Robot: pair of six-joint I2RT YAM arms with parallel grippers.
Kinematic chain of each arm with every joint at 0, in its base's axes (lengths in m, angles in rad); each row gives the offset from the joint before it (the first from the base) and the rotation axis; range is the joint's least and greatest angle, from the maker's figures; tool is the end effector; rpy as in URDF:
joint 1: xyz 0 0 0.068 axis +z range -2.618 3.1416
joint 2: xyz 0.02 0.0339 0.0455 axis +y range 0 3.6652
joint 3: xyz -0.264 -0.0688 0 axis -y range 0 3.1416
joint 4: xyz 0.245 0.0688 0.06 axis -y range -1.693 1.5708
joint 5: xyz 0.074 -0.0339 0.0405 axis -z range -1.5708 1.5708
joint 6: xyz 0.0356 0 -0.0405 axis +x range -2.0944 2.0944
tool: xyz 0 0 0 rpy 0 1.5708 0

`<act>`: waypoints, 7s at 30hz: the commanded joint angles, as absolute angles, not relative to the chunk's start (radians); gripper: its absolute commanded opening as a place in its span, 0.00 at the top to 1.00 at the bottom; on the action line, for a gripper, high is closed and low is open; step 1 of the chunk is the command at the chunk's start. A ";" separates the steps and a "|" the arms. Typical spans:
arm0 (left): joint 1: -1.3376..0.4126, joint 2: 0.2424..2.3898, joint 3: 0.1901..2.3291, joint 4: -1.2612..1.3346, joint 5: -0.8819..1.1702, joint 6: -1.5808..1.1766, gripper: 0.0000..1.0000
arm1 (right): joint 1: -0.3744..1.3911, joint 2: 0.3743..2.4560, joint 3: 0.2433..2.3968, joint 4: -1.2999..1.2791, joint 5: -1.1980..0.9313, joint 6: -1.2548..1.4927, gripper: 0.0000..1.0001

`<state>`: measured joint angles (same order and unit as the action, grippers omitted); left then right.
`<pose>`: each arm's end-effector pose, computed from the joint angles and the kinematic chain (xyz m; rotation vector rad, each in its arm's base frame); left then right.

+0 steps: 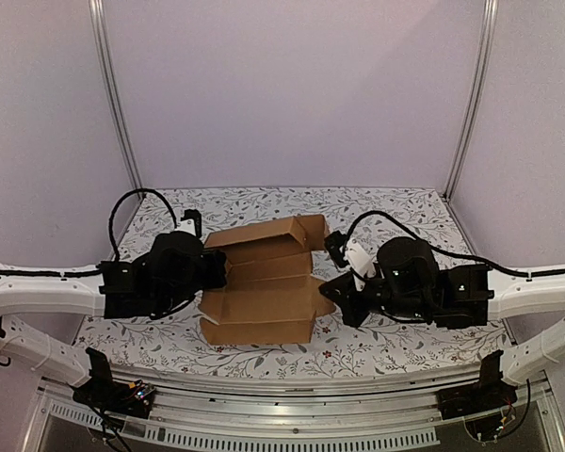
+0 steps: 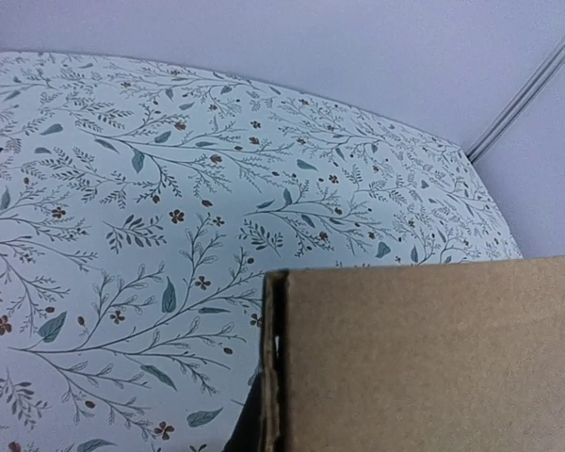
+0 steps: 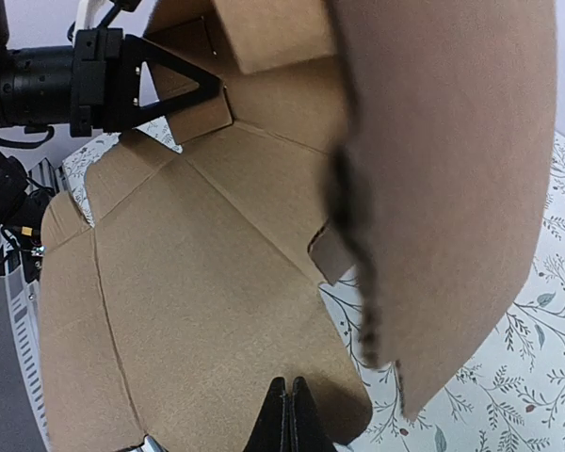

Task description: Fold the paper box

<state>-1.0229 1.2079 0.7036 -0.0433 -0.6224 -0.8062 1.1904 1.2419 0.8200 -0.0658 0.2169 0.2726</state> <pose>0.1519 -0.2091 0.2409 -0.1436 2.0385 -0.4999 0.1107 0.2561 0.2668 -0.8118 1.9554 0.6777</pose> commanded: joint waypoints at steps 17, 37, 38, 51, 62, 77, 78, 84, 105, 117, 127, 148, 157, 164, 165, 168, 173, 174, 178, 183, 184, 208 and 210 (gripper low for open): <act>-1.033 1.159 0.687 0.050 -0.466 -0.837 1.00 | 1.192 1.115 0.696 0.015 0.257 0.364 1.00; -1.025 1.127 0.634 0.055 -0.488 -0.624 1.00 | 1.193 0.801 0.851 -0.467 0.356 0.069 0.63; -1.024 1.127 0.633 0.057 -0.482 -0.618 1.00 | 1.192 0.801 0.862 -0.470 0.325 0.054 0.61; -1.009 1.126 0.626 0.086 -0.337 -0.513 1.00 | 1.192 0.897 0.976 -0.527 -0.007 -0.148 0.42; -1.008 1.131 0.611 0.119 -0.310 -0.499 1.00 | 1.192 0.995 0.999 -0.461 -0.057 -0.140 0.55; -1.014 1.127 0.565 0.196 -0.300 -0.482 1.00 | 1.191 1.110 1.021 -0.357 -0.125 -0.101 0.59; -1.015 1.126 0.561 0.200 -0.307 -0.484 1.00 | 1.190 1.114 1.023 -0.351 -0.127 -0.099 0.59; -1.042 1.126 0.557 0.198 -0.379 -0.487 1.00 | 1.191 1.147 1.030 -0.333 -0.125 -0.081 0.60; -1.114 1.189 0.617 0.093 -0.618 -0.671 1.00 | 1.211 1.270 0.997 -0.152 0.247 0.071 0.59; -1.153 1.227 0.682 -0.045 -0.706 -0.804 1.00 | 1.221 1.330 0.982 -0.091 0.377 0.066 0.61; -1.165 1.264 0.731 -0.096 -0.734 -0.841 1.00 | 1.252 1.436 0.999 -0.016 0.529 0.063 0.61; -1.199 1.329 0.796 -0.140 -0.727 -0.931 1.00 | 1.262 1.592 1.020 0.178 0.783 0.057 0.67; -1.212 1.357 0.824 -0.178 -0.749 -0.969 1.00 | 1.263 1.636 1.027 0.220 0.837 0.043 0.78; -1.213 1.363 0.836 -0.209 -0.769 -0.999 1.00 | 1.265 1.659 1.036 0.234 0.841 0.041 0.92; -1.213 1.362 0.837 -0.210 -0.769 -1.003 1.00 | 1.267 1.663 1.039 0.235 0.841 0.041 0.97; -1.213 1.368 0.844 -0.216 -0.767 -1.014 1.00 | 1.269 1.675 1.048 0.237 0.843 0.041 1.00; -1.213 1.402 0.871 -0.238 -0.759 -1.020 1.00 | 1.273 1.700 1.069 0.244 0.845 0.042 1.00; -1.213 1.408 0.876 -0.239 -0.756 -1.020 1.00 | 1.274 1.705 1.073 0.244 0.846 0.043 1.00; -1.213 1.431 0.904 -0.261 -0.749 -1.020 0.98 | 1.273 1.719 1.084 0.244 0.861 0.044 1.00; -1.213 1.437 0.910 -0.271 -0.738 -1.013 0.81 | 1.274 1.724 1.076 0.244 0.890 0.035 1.00; -1.213 1.437 0.909 -0.272 -0.734 -1.012 0.78 | 1.274 1.724 1.074 0.244 0.892 0.035 1.00; -1.213 1.176 0.756 -0.442 -0.501 -0.807 0.19 | 1.088 1.786 0.994 0.320 0.554 0.057 1.00; -1.211 1.110 0.735 -0.447 -0.478 -0.777 0.19 | 1.070 1.791 0.981 0.346 0.506 0.042 1.00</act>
<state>-1.1988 1.2144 0.7818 -0.3813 -0.5362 -0.8719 1.0981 1.7836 1.0195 0.2687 0.6365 0.0570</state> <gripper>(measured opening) 0.808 0.027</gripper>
